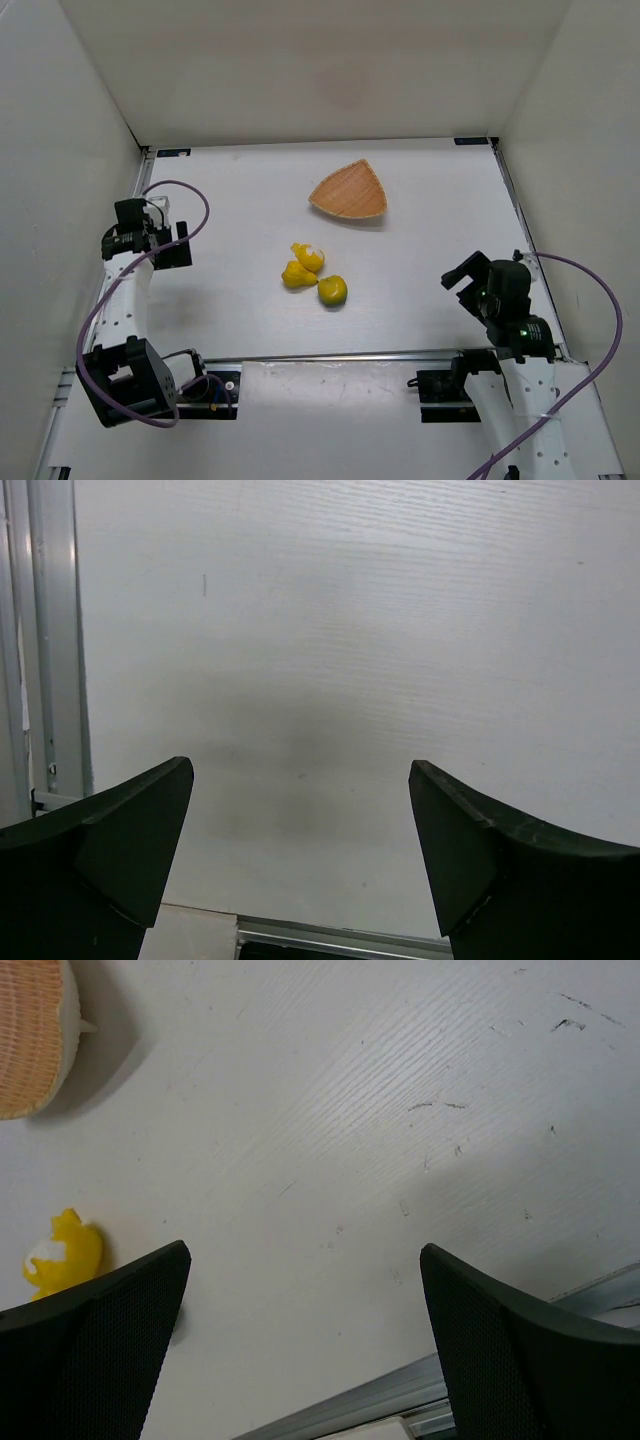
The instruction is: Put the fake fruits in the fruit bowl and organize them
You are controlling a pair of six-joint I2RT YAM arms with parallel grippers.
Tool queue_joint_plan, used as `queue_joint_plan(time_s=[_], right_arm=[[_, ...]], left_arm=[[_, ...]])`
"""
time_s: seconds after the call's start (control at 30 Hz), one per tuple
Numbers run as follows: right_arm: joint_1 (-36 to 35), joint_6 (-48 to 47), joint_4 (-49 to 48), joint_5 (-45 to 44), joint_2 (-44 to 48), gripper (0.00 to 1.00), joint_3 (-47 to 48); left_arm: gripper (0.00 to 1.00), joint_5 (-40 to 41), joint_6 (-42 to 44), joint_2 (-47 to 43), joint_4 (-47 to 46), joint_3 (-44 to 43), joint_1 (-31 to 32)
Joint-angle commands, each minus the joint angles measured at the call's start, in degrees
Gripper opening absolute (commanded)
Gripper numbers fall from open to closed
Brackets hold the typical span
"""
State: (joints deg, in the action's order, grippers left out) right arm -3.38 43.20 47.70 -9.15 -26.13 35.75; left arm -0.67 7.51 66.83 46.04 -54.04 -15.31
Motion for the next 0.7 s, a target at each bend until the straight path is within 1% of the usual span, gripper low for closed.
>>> queue_joint_plan(time_s=[0.0, 0.03, 0.07, 0.13, 0.17, 0.2, 0.23, 0.27, 0.3, 0.33, 0.37, 0.4, 0.43, 0.47, 0.53, 0.57, 0.63, 0.67], right_arm=[[0.0, -5.1, -1.7, 2.8, -1.1, 1.00, -1.6], [0.0, -6.4, -3.7, 4.6, -2.4, 1.00, -1.6], [-1.4, -8.4, -4.7, 6.1, -4.0, 1.00, -1.6], [-4.8, -8.9, -8.4, 8.4, -9.9, 1.00, 0.5], [-11.1, -8.9, -9.5, 5.5, -11.8, 1.00, 1.3], [-15.3, -8.9, -10.4, 2.3, -16.1, 1.00, 2.6], [-20.0, -9.4, -11.7, -1.6, -18.7, 1.00, 6.0], [-30.0, -9.5, -11.7, -5.7, -21.6, 1.00, 8.2], [-34.7, -11.0, -12.4, -9.3, -28.6, 1.00, 10.5], [-38.9, -12.3, -12.4, -13.3, -32.5, 1.00, 12.9], [-45.9, -13.7, -14.2, -13.4, -36.4, 1.00, 17.9], [-48.8, -17.1, -15.3, -12.7, -43.8, 1.00, 20.0], [-51.3, -18.5, -16.8, -11.8, -47.0, 1.00, 21.7], [-54.9, -19.4, -19.9, -10.5, -52.3, 1.00, 23.2], [-56.7, -20.0, -22.2, -9.0, -56.6, 1.00, 26.6], [-56.7, -20.0, -22.9, -8.4, -60.4, 1.00, 27.6], [-56.7, -19.5, -22.9, -9.2, -63.9, 1.00, 30.7], [-56.7, -18.7, -20.7, -10.5, -67.7, 1.00, 32.3]], left_arm=[[1.00, -5.5, 2.1, -2.4, 0.6, 0.0, -0.2], [1.00, -6.0, 2.7, -2.4, 0.6, 0.5, -0.2], [1.00, -6.7, 2.7, -2.4, 1.2, 0.5, -0.2], [1.00, -6.7, 3.2, -2.4, 1.2, 0.5, 0.5], [1.00, -6.7, 3.2, -2.4, 1.2, 0.5, 0.5], [1.00, -6.7, 3.2, -2.4, 1.2, 0.5, 1.0], [1.00, -6.7, 3.2, -2.4, 1.2, 0.5, 1.7], [1.00, -6.1, 3.2, -2.4, 1.2, 0.5, 1.7], [1.00, -6.1, 3.2, -2.4, 1.2, 0.5, 2.2], [1.00, -6.1, 2.7, -2.4, 1.2, 0.5, 2.2], [1.00, -6.1, 2.7, -2.4, 1.2, 1.0, 2.7], [1.00, -5.5, 2.7, -2.4, 1.2, 1.0, 2.7], [1.00, -5.5, 2.7, -2.4, 1.7, 1.0, 2.7], [1.00, -4.9, 2.7, -2.4, 1.7, 1.0, 3.3], [1.00, -4.9, 2.7, -2.9, 1.7, 1.0, 3.3], [1.00, -4.3, 2.7, -2.9, 1.7, 1.0, 3.3], [1.00, -3.7, 3.3, -2.9, 2.2, 1.7, 3.3], [1.00, -3.7, 3.3, -2.9, 2.2, 1.7, 3.3]])
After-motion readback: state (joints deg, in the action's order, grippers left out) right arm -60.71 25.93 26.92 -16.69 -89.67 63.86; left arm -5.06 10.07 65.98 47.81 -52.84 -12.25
